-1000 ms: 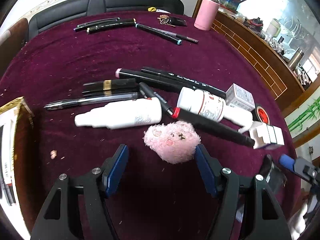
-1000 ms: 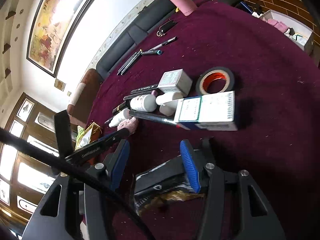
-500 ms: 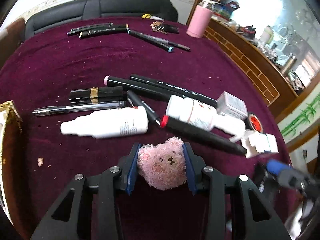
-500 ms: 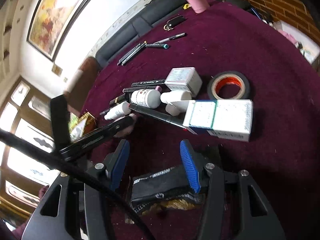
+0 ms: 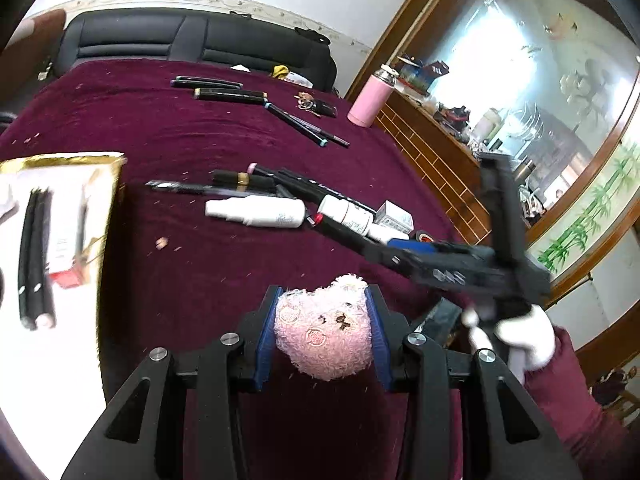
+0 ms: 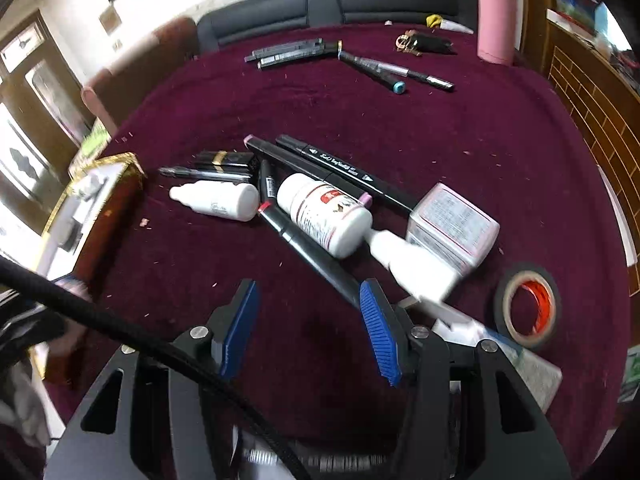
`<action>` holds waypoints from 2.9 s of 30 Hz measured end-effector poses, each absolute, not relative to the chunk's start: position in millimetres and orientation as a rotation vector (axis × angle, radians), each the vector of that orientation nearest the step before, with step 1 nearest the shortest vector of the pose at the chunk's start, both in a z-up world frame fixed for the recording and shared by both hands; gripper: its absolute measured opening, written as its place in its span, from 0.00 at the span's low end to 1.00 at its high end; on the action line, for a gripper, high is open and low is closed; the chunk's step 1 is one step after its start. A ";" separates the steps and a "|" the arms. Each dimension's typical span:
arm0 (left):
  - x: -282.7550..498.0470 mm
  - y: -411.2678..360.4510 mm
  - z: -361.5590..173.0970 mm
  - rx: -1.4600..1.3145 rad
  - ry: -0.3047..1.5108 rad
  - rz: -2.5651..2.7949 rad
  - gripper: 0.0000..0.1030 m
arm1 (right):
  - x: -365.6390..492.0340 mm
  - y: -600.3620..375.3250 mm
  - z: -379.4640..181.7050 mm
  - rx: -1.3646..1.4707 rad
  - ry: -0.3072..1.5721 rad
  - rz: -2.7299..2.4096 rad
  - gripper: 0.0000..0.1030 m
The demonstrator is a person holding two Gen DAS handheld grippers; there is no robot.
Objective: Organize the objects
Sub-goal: 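Carry the plush toy toward the tray while the right gripper grasps a red-capped marker, then lower the plush toy into the tray while the right gripper lowers the marker there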
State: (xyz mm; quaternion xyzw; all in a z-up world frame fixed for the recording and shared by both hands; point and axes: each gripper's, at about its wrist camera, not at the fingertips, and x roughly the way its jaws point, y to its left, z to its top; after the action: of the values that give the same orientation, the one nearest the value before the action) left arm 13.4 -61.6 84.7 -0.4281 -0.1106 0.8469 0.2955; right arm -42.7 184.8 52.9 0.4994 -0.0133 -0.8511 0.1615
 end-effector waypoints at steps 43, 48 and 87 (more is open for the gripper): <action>-26.2 -257.1 50.3 -1.322 -0.391 2.576 0.35 | -4.1 -26.4 73.7 1.387 -0.430 -1.826 0.13; -62.2 -261.1 40.4 -1.378 -0.412 2.578 0.35 | -15.5 -41.2 63.3 1.428 -0.417 -1.846 0.13; -43.0 -308.4 53.0 -1.351 -0.659 2.532 0.52 | -7.0 -6.7 112.4 1.253 -0.416 -2.158 0.29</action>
State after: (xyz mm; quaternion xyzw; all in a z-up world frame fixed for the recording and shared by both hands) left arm -43.0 -308.4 53.0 -0.4565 -0.2227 0.8558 0.0982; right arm -7.0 -6.7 112.4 0.4725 -0.1566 -0.8133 0.3012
